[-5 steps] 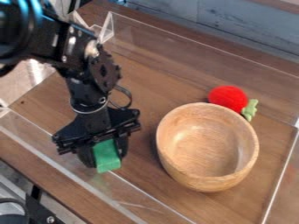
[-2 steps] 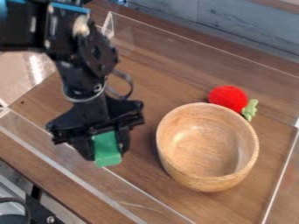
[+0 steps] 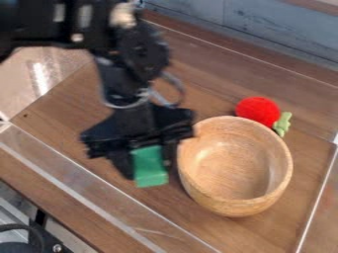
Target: Put the green block in the brown bowl
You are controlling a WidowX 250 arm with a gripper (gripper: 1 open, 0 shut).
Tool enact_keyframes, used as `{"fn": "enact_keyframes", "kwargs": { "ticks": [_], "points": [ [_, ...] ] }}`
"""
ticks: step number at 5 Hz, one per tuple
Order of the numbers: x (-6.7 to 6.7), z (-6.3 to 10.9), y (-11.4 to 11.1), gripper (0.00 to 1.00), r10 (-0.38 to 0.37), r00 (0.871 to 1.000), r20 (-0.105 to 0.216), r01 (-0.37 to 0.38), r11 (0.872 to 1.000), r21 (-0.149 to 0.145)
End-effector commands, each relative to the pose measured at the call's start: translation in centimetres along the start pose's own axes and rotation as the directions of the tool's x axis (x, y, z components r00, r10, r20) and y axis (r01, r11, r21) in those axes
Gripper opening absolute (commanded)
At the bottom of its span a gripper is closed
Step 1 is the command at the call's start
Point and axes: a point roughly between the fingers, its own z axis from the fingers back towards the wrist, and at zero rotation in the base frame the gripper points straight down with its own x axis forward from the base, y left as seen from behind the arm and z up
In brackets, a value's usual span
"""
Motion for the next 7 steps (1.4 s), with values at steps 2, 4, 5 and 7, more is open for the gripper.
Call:
{"fn": "enact_keyframes", "kwargs": {
  "ticks": [2,4,5,7],
  "points": [
    [-3.0,-0.8,-6.4,0.00,-0.112,0.993,-0.026,0.109,0.990,-0.085],
    [-3.1,0.6,-6.7,0.00,-0.159,0.987,-0.020,0.157,0.984,-0.081],
    [-2.4,1.1,-6.2,0.00,-0.154,0.988,-0.015,0.152,0.985,-0.076],
    [-0.1,1.5,-4.5,0.00,-0.185,0.980,-0.079,0.178,0.981,-0.078]
  ]
}}
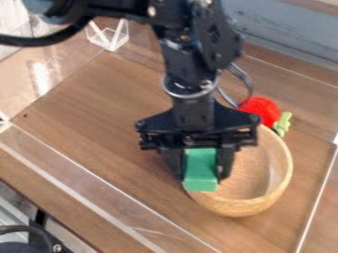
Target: Put the green block in the brown bowl
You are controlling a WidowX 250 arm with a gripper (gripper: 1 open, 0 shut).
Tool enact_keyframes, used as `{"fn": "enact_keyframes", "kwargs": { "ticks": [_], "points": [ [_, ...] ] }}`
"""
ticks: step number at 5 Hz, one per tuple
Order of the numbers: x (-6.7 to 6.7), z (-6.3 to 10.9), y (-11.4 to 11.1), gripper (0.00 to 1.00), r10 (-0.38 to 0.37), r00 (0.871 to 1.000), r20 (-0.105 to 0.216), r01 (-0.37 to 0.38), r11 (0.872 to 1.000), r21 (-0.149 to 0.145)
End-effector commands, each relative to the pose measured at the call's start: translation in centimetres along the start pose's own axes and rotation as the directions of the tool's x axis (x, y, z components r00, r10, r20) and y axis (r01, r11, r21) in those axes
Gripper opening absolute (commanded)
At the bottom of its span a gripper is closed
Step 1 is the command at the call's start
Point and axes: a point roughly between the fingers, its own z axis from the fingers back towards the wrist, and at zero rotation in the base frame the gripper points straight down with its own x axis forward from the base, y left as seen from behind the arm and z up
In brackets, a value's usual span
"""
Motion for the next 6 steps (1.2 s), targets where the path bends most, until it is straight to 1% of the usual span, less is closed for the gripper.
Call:
{"fn": "enact_keyframes", "kwargs": {
  "ticks": [1,2,3,5,6],
  "points": [
    [0.0,1.7,-1.1,0.00,0.032,0.999,0.036,-0.030,0.999,-0.043],
    [-0.6,2.5,-1.6,0.00,0.051,0.998,0.042,-0.049,0.997,-0.054],
    [-1.1,3.0,-1.9,0.00,0.070,0.997,0.040,-0.068,0.996,-0.062],
    [-2.8,2.6,-4.0,0.00,0.107,0.993,0.039,-0.104,0.991,-0.084],
    [-2.8,2.3,-4.7,1.00,0.025,0.999,0.047,-0.021,0.996,-0.085]
  ]
}}
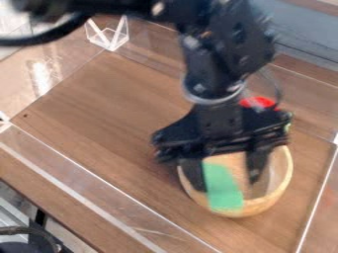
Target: Put the green block in the brown bowl
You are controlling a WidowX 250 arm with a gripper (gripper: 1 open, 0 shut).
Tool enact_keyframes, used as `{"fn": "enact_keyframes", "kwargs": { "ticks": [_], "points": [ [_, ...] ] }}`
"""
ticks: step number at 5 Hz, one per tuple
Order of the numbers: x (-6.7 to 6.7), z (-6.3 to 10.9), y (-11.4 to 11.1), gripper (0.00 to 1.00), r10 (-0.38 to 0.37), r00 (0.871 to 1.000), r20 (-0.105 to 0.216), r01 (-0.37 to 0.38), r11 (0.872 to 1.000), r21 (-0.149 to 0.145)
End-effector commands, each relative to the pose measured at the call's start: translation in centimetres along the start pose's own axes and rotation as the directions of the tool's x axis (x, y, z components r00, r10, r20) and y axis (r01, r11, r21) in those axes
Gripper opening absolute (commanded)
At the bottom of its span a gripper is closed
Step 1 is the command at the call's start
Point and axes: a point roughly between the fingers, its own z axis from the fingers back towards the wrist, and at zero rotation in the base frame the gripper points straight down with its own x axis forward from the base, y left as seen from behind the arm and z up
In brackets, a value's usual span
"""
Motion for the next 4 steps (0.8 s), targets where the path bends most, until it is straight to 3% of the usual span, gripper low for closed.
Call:
{"fn": "enact_keyframes", "kwargs": {
  "ticks": [1,2,3,4],
  "points": [
    [1.3,3.2,-0.7,1.00,-0.040,0.998,0.042,0.042,0.998,-0.040],
    [3.3,5.0,0.0,1.00,-0.025,0.999,0.033,0.027,0.998,-0.062],
    [4.3,4.0,-1.0,1.00,-0.054,0.998,0.020,0.055,0.995,-0.087],
    [4.3,2.9,-2.2,1.00,-0.052,0.999,0.005,0.053,0.992,-0.117]
  ]
}}
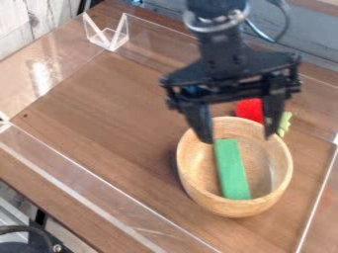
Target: Put the green block in the brown bowl
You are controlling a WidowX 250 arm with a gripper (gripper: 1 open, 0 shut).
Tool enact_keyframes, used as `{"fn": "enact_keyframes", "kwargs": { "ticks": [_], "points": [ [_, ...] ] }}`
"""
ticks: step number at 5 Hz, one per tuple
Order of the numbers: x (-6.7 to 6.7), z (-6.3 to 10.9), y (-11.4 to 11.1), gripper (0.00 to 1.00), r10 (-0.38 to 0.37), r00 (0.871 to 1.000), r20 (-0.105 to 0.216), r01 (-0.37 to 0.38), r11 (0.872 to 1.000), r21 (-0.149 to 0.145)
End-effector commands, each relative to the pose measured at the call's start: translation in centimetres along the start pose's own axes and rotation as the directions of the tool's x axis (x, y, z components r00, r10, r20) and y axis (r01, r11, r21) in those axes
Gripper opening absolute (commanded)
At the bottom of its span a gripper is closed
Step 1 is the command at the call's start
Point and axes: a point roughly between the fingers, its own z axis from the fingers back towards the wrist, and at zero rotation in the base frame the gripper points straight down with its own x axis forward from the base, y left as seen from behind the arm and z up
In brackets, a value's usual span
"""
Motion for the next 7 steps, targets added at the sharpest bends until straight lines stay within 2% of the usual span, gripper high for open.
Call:
{"fn": "enact_keyframes", "kwargs": {
  "ticks": [1,2,4,5,6,7],
  "points": [
    [0.3,0.7,-1.9,1.00,-0.043,0.999,0.010,0.044,0.997,-0.061],
    [-0.2,0.5,-2.5,1.00,-0.081,0.997,0.005,0.081,0.994,-0.069],
    [-0.9,0.5,-0.5,1.00,-0.011,0.998,0.059,0.015,0.998,-0.055],
    [-2.4,-0.7,-1.6,1.00,-0.012,0.997,0.072,0.017,0.998,-0.062],
    [-3.2,-1.6,-2.8,1.00,-0.043,0.996,0.077,0.048,0.997,-0.066],
    [-2.6,-0.9,-2.2,1.00,-0.114,0.991,0.069,0.118,0.991,-0.062]
  ]
}}
